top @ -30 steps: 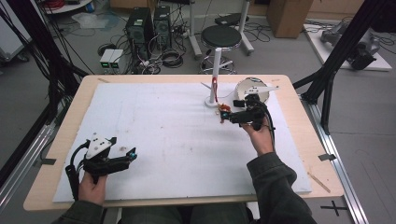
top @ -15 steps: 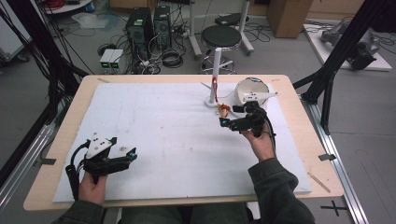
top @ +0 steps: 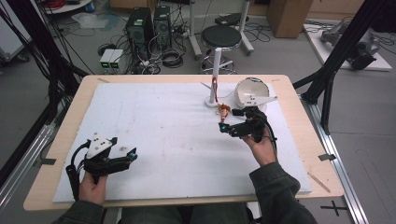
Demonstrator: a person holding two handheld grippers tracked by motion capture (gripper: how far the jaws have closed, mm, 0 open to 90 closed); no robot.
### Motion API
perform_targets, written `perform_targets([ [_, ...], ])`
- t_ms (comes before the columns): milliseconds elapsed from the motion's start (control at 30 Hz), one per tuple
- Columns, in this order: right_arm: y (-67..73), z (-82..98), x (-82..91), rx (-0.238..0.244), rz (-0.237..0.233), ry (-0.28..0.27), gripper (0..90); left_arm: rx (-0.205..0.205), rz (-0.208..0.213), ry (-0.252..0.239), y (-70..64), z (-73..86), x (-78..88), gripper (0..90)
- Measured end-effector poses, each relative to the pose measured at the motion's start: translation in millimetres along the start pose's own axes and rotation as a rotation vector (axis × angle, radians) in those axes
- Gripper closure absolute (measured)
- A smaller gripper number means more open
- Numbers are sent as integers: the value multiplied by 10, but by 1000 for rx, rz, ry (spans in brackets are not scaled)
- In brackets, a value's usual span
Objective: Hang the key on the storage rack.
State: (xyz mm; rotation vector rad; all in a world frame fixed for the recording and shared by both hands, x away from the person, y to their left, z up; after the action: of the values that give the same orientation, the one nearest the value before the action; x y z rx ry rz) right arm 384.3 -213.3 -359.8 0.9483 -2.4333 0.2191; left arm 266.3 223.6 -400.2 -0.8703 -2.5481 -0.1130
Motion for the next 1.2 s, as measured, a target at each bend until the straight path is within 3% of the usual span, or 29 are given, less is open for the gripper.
perform_targets([
  [700, -47, 340, 137, -14, 30, 2, 111, 1, 4, 1, -8, 3, -9, 213],
  [1200, -47, 423, 209, -14, 34, 15, 111, 3, 8, 3, -8, 9, -7, 213],
])
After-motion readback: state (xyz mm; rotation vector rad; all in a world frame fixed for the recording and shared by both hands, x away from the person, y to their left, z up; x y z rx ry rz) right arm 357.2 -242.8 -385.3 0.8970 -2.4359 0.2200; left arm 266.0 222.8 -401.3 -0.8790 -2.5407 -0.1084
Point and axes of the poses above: each handheld gripper's, and its own axes: x roughly backward along the jaws, z roughly out of its underside, y roughly to its left, the point moved 1 cm from there along -x, roughly forward along the jaws, and after that the axes turned 11 degrees about z, right-handed, at the moved point
